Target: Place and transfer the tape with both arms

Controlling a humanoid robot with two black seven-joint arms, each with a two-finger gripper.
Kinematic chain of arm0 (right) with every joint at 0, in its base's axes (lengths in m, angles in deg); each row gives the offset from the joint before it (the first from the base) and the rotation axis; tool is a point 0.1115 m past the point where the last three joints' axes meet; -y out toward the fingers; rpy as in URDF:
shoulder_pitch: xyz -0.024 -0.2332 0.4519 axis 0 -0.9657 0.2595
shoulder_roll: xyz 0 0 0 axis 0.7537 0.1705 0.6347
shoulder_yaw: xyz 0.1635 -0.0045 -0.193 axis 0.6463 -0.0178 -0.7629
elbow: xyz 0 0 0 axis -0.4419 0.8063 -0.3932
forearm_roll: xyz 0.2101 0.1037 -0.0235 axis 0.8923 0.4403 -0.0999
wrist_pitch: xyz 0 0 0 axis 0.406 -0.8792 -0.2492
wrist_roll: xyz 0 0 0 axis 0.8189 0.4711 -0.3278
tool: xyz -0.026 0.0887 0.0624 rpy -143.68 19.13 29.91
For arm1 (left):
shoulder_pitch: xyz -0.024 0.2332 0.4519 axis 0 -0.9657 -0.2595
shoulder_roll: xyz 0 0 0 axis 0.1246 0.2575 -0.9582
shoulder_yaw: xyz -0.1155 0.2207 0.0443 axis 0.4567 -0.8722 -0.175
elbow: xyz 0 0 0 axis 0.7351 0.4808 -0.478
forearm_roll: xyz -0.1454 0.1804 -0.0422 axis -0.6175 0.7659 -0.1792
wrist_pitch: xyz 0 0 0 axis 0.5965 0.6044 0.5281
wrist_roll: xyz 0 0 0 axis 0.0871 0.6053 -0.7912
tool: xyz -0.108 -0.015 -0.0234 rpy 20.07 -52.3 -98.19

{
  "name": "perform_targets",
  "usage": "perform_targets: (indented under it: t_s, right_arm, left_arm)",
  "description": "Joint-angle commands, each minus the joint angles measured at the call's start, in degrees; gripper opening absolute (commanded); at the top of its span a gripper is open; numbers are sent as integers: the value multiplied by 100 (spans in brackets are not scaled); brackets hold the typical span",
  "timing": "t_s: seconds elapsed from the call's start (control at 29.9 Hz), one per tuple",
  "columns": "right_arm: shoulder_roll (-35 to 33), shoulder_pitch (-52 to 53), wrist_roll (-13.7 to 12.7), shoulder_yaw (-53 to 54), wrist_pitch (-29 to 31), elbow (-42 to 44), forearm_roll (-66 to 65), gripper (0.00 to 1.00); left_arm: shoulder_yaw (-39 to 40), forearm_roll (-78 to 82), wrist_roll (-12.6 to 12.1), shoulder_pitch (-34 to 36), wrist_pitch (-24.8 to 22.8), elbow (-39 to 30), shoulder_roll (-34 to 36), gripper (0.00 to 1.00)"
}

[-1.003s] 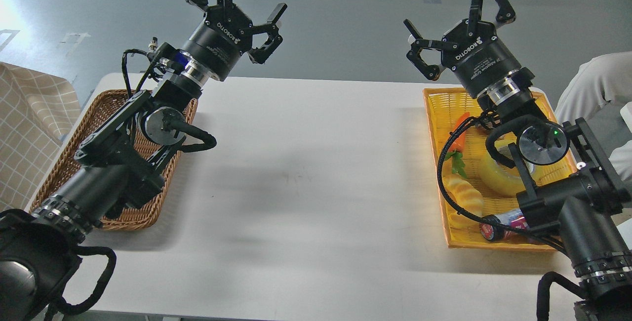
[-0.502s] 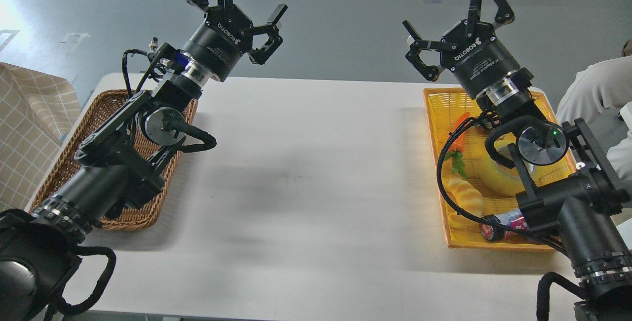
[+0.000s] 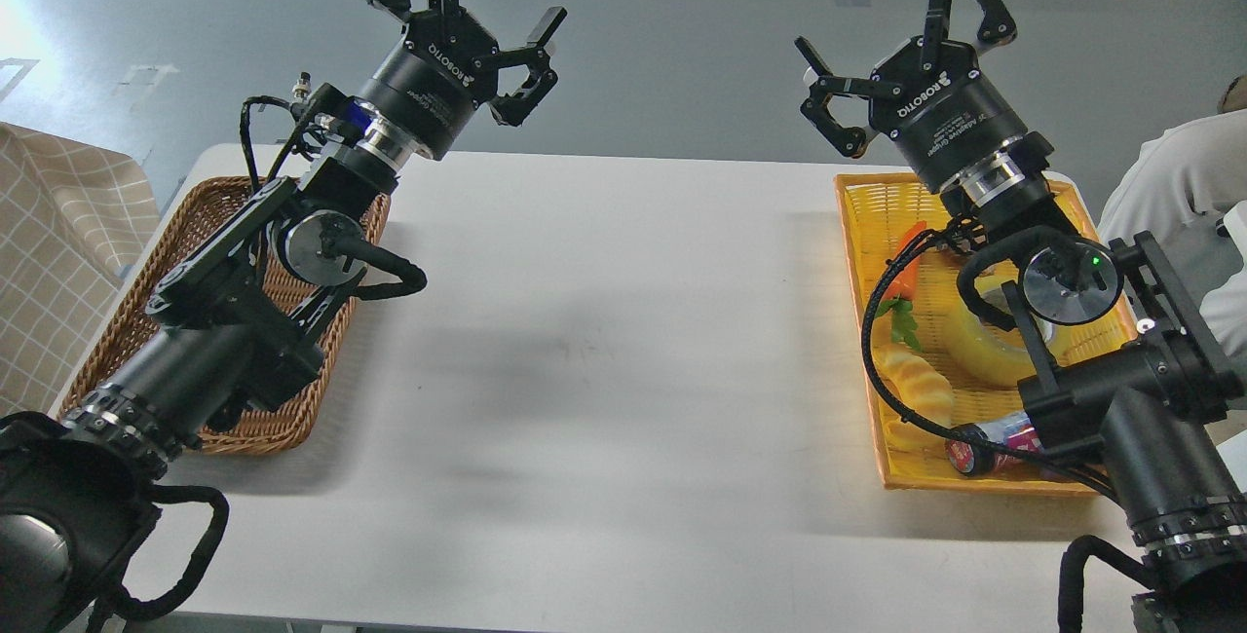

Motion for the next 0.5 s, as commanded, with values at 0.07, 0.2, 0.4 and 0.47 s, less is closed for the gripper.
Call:
perform_targets:
  t_s: [0.07,0.2,0.4,0.47]
  right_arm:
    - [0,1,0,-1,0,5,0,100]
    - [0,1,0,-1,0,-4,0,100]
    - [8,-16,0,-1,0,-4,0,100]
    - [0,-16,0,-1,0,-4,0,100]
  left_arm:
    - [1,0,0,3,0,-7,0,98]
    - [1,0,0,-5,0,-7,0,98]
    - [1,0,18,3,0,-7,-9,98]
    - [10,0,18,3,0,-16,-9,98]
